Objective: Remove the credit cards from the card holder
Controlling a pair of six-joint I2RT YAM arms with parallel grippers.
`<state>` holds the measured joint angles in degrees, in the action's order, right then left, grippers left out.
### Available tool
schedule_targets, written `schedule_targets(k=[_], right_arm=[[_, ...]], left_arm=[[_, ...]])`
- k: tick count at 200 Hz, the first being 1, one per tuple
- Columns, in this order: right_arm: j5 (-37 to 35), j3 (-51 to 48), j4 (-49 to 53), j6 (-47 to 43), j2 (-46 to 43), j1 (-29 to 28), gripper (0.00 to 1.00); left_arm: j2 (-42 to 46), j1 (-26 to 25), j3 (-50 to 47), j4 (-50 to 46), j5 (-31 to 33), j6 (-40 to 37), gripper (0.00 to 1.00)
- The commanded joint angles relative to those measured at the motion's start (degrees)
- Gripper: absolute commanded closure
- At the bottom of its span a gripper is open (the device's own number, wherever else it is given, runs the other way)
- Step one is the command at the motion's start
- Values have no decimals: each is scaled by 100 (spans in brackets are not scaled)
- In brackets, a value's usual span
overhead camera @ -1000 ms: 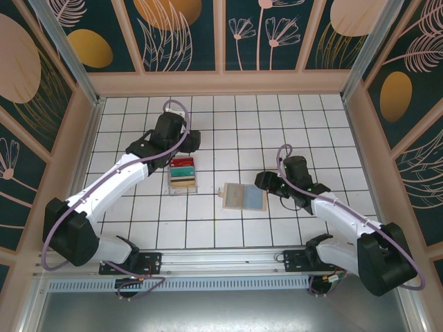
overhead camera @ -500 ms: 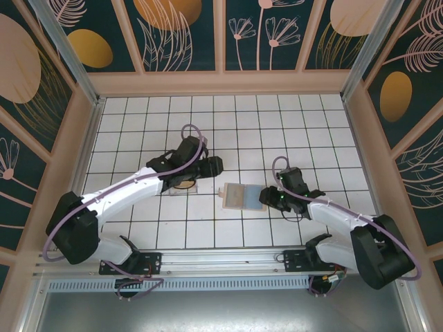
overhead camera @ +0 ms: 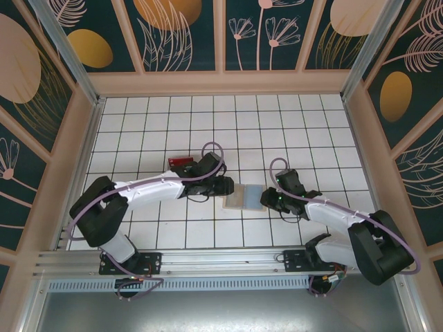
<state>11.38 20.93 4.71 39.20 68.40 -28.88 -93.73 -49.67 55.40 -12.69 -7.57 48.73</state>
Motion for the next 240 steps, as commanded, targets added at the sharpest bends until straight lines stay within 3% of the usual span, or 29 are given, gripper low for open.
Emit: schedule_targets(k=[1, 240], right_arm=[[128, -155, -146, 166, 177, -170, 76], [129, -343, -390, 362, 210, -214, 76]], left_arm=[[-207, -55, 227, -157, -170, -52, 50], [-1279, -275, 674, 3, -830, -491, 52]])
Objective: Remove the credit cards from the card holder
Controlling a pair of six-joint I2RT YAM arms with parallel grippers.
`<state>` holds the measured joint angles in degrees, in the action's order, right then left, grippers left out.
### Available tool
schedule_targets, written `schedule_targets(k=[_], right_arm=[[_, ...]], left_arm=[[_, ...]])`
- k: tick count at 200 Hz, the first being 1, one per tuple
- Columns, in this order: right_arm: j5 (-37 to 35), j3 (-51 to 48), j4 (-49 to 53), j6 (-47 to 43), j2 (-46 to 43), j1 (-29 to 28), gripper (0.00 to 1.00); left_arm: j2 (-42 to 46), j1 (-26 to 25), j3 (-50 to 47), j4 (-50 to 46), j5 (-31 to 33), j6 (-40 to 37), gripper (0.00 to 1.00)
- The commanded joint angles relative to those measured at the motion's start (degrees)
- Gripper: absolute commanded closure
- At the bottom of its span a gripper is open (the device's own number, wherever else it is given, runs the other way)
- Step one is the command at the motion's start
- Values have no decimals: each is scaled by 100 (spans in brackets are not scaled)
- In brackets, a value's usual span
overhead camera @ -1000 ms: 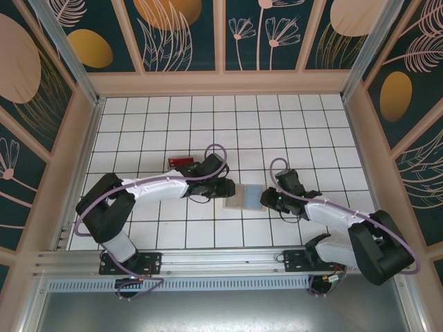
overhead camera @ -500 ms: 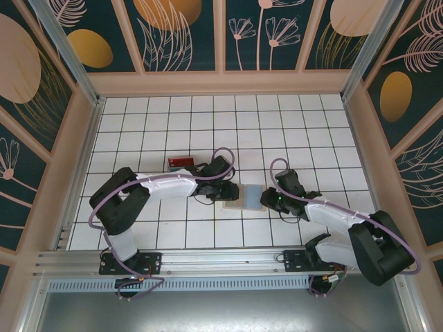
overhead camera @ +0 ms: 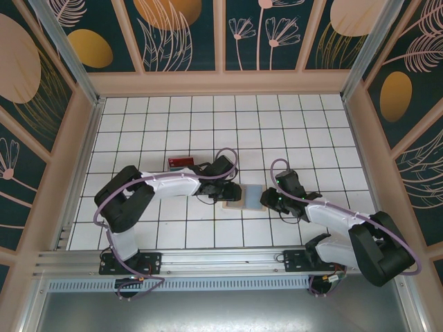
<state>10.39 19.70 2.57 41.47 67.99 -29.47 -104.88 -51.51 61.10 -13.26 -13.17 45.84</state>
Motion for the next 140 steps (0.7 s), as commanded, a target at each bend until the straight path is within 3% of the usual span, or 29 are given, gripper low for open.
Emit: schedule_targets(k=[1, 57, 140], right_arm=[[227, -221, -177, 134, 251, -155, 76], [213, -201, -174, 133, 293, -155, 76], [215, -186, -178, 133, 356, -155, 76]], left_arm=[[-164, -90, 104, 69, -281, -205, 52], [-90, -115, 121, 276, -441, -291, 35], [-111, -126, 183, 469, -735, -365, 32]])
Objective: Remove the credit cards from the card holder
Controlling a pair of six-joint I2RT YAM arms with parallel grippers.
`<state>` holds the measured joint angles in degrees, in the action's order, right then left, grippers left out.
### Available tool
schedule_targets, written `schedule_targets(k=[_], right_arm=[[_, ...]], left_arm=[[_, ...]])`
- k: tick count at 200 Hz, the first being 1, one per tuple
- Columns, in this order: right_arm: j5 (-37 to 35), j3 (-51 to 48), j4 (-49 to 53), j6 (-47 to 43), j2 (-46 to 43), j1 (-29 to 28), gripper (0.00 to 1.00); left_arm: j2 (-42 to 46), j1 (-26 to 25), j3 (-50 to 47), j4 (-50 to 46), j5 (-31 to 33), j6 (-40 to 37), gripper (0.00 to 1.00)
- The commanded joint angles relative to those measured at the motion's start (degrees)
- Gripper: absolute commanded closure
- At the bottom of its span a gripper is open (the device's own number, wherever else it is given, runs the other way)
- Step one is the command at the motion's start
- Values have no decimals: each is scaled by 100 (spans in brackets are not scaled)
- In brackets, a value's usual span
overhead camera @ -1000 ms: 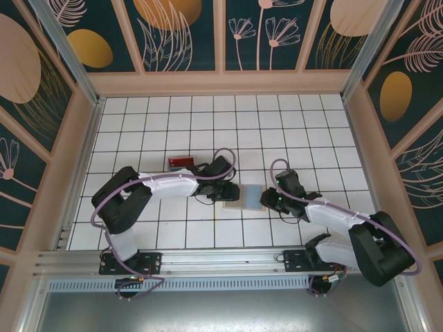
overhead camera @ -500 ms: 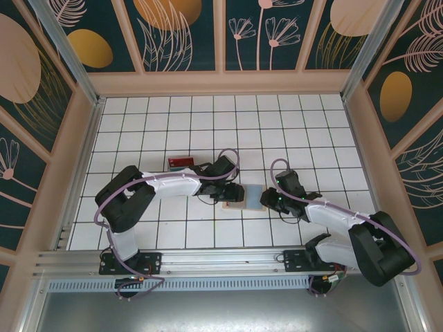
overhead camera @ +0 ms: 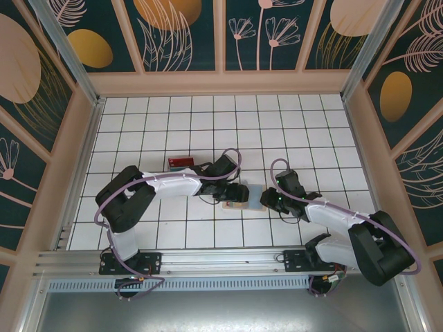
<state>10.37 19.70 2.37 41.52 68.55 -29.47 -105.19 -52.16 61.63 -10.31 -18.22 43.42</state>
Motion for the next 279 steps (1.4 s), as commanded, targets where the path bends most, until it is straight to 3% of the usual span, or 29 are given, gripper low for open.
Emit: schedule_targets(k=[1, 12, 28, 45, 59, 133, 164, 198, 233, 279], right_arm=[[214, -186, -158, 129, 299, -155, 76], [211, -178, -164, 128, 307, -155, 76], [210, -177, -174, 130, 316, -153, 76], [208, -160, -174, 128, 326, -155, 74], [193, -151, -164, 122, 334, -155, 72], [-304, 87, 622, 60, -437, -134, 59], [-149, 233, 719, 41, -898, -80, 58], [443, 447, 377, 152, -786, -140, 61], [224, 700, 406, 298, -644, -421, 63], [-611, 984, 932, 421, -868, -608, 63]], left_arm=[[-72, -59, 130, 176, -228, -123, 32], [-72, -64, 134, 178, -235, -131, 31], [-56, -66, 130, 169, -230, -129, 16], [-2, -59, 106, 204, -218, -126, 12], [32, -61, 103, 204, -211, -145, 2], [436, -12, 195, -437, 391, -225, 2], [665, 147, -115, -626, 717, -333, 13], [621, 145, -345, -633, 815, -380, 38], [482, 147, -528, -361, 793, -307, 69], [338, 145, -555, -182, 722, -229, 77]])
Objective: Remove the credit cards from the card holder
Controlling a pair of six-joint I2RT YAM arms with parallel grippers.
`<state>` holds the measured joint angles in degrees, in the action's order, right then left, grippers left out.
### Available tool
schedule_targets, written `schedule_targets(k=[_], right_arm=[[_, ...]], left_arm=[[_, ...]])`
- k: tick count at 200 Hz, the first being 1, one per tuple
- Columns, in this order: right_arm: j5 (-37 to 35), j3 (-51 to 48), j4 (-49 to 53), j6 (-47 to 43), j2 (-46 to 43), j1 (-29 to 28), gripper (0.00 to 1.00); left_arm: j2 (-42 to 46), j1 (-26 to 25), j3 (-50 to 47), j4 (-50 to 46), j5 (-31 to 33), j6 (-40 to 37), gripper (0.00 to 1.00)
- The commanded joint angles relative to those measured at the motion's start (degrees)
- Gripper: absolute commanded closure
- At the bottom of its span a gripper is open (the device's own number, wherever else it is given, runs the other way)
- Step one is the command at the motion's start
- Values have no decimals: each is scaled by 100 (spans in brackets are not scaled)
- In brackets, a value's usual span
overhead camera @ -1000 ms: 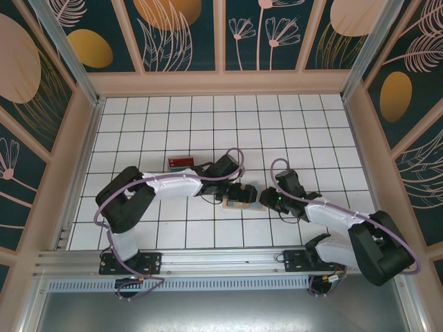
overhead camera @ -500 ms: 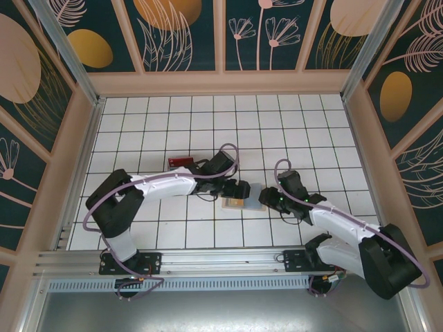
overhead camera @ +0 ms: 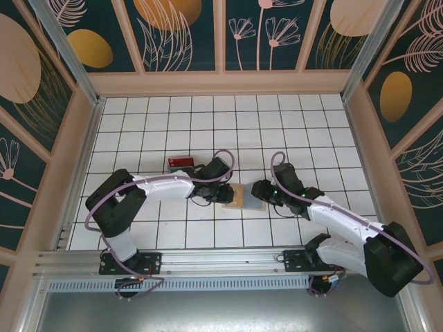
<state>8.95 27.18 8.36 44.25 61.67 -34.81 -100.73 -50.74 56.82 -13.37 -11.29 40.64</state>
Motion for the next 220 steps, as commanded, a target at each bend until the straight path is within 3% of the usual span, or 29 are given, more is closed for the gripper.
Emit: schedule_targets(k=[1, 27, 89, 220], right_arm=[[-475, 240, 342, 146, -189, -72, 63], [-500, 358, 316, 86, -284, -149, 64], [1139, 198, -1024, 272, 664, -148, 80], [1504, -44, -1424, 518, 1907, -108, 86]], left_arm=[[-111, 7, -74, 124, 30, 49, 77], [-160, 3, -261, 134, 39, 67, 79], [-257, 7, -338, 124, 65, 72, 84], [-307, 9, -365, 185, -76, 131, 84]])
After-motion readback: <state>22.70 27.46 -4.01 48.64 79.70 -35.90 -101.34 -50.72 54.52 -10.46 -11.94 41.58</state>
